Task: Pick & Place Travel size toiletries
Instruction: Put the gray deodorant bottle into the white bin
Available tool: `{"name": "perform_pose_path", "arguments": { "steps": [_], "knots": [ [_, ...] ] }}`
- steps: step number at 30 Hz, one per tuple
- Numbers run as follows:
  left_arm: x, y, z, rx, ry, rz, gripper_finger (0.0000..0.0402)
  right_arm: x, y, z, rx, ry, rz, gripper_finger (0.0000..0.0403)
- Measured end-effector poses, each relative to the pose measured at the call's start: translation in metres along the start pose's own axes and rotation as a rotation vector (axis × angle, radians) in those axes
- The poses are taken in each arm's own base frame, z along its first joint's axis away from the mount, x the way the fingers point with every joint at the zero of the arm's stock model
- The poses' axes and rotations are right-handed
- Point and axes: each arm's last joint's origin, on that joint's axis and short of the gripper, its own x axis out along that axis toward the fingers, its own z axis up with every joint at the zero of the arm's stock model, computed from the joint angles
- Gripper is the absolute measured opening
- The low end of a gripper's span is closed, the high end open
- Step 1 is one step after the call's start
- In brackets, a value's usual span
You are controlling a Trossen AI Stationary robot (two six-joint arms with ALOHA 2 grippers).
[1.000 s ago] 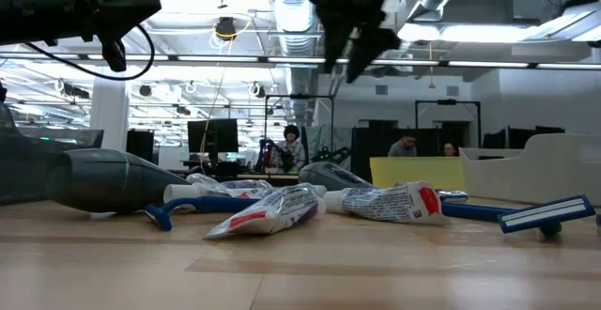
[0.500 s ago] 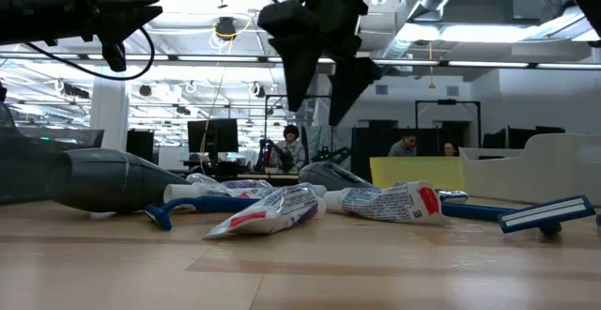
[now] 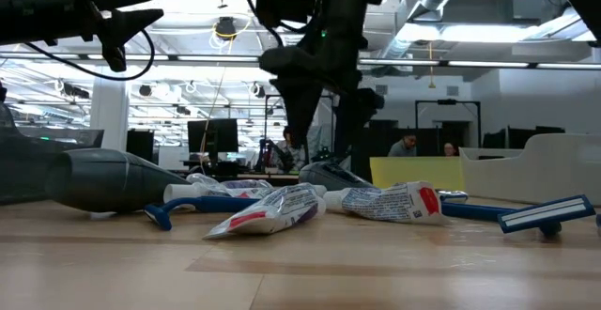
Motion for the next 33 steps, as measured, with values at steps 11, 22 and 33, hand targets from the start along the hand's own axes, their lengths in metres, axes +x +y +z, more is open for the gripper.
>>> {"name": "perform_pose_path", "arguments": {
  "steps": [11,22,33],
  "knots": [
    [0.0,0.0,0.0,0.0,0.0,0.0,0.0123,0.029,-0.006,-0.011,-0.003,-0.008,0.013,0.0372],
    [0.0,0.0,0.0,0.0,0.0,0.0,0.0122,0.044,-0.014,-0.015,-0.017,0.031,0.06,0.0301],
    [0.0,0.0,0.0,0.0,0.0,0.0,0.0122,0.05,-0.023,-0.015,-0.031,0.065,0.076,0.0179]
  ]
}}
